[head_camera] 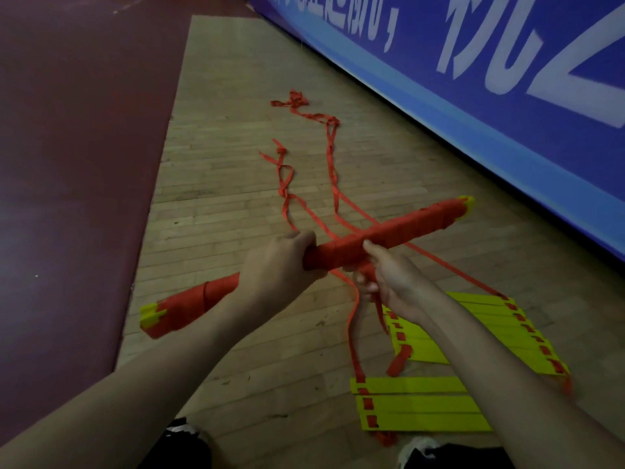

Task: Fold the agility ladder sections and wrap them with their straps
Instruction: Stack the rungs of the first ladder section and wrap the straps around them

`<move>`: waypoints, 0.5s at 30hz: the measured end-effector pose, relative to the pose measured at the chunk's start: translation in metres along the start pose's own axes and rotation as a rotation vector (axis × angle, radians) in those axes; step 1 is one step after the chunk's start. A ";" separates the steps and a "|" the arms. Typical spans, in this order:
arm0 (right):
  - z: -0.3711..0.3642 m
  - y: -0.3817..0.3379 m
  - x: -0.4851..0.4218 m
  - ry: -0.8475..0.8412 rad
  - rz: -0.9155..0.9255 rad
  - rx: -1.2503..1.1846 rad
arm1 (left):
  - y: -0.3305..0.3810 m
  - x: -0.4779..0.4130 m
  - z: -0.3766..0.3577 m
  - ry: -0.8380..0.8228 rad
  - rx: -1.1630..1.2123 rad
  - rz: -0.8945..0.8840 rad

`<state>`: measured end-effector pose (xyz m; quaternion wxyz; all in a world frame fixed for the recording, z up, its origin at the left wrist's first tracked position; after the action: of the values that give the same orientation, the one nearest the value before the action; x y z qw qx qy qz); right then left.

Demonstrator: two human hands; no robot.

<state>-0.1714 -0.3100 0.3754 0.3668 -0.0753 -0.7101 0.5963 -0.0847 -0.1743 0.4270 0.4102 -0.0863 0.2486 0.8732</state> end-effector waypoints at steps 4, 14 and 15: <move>-0.005 -0.002 0.002 -0.060 -0.026 -0.010 | 0.019 0.006 0.000 0.172 -0.146 -0.287; 0.001 -0.003 -0.004 0.089 0.052 -0.232 | 0.014 0.006 -0.018 0.064 0.109 -0.101; 0.000 -0.004 -0.004 0.079 0.064 -0.239 | 0.010 0.002 -0.017 -0.024 0.184 0.021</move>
<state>-0.1675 -0.3134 0.3771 0.3635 -0.1645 -0.7584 0.5154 -0.0948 -0.1870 0.4149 0.4098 -0.0354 0.3237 0.8521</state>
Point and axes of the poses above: each hand's wrist, its own x-axis away from the middle knuckle, its own z-axis out of the back of the hand, y = z × x, the point moved 5 cm from there along -x, towards the middle knuckle, and after that the axes turned 8 degrees about y, right-handed, at the moved point
